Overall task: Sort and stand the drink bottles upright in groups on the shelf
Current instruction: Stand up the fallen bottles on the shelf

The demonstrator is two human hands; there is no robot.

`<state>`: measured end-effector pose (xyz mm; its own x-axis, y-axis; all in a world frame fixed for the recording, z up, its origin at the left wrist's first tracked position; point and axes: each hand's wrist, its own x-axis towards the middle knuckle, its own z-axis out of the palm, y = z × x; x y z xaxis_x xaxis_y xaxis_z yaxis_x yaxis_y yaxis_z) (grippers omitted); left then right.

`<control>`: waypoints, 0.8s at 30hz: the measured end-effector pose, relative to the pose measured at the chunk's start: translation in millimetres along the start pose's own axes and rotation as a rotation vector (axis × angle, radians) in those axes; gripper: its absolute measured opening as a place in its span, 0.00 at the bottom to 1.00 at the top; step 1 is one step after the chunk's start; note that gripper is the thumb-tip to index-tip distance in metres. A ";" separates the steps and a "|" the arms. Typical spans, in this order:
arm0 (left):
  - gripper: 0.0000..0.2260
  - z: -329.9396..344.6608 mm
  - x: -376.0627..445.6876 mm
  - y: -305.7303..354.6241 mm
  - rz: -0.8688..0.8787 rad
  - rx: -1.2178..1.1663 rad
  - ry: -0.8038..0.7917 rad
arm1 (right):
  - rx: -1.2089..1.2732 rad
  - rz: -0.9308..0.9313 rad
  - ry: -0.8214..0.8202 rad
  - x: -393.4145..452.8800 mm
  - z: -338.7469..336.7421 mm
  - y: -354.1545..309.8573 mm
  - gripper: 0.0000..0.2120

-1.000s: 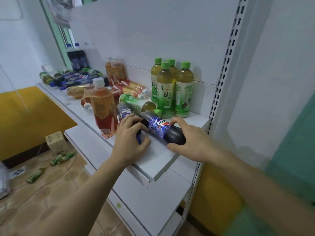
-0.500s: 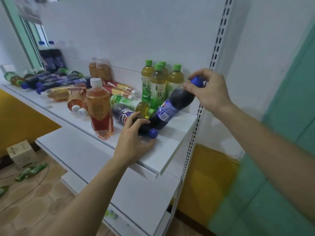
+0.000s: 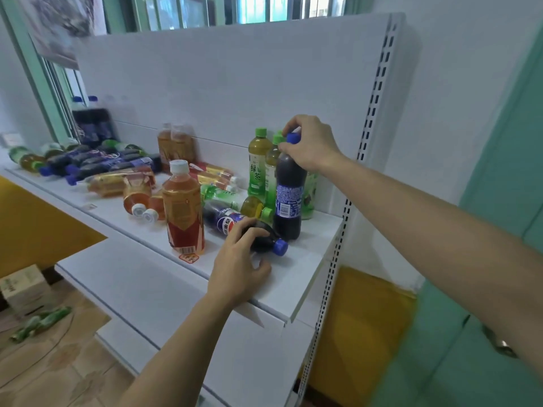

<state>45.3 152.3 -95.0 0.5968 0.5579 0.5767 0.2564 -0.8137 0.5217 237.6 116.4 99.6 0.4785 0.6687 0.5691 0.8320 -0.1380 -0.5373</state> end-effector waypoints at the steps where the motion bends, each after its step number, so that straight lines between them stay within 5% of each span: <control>1: 0.23 0.1 0.1 0.1 0.000 -0.003 0.003 | -0.022 -0.007 -0.015 -0.7 -1.4 -0.7 0.11; 5: 0.23 1.8 1.0 -0.8 -0.017 -0.016 0.033 | -0.023 -0.040 -0.014 -12.7 -3.5 -0.7 0.16; 10: 0.21 5.4 1.0 -2.2 -0.058 -0.008 0.083 | 0.055 -0.185 0.263 -68.4 12.9 15.8 0.12; 18: 0.18 4.0 -6.0 -0.9 -0.024 -0.021 0.132 | 0.099 -0.051 -0.148 -175.0 88.4 62.7 0.13; 24: 0.08 3.0 -17.8 2.0 -0.221 0.044 0.278 | 0.079 -0.152 -0.179 -172.9 81.2 58.4 0.12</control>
<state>37.5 140.2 -106.1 0.2945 0.7398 0.6050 0.3921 -0.6709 0.6294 180.7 52.1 -80.7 0.2864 0.7973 0.5313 0.8627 0.0266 -0.5050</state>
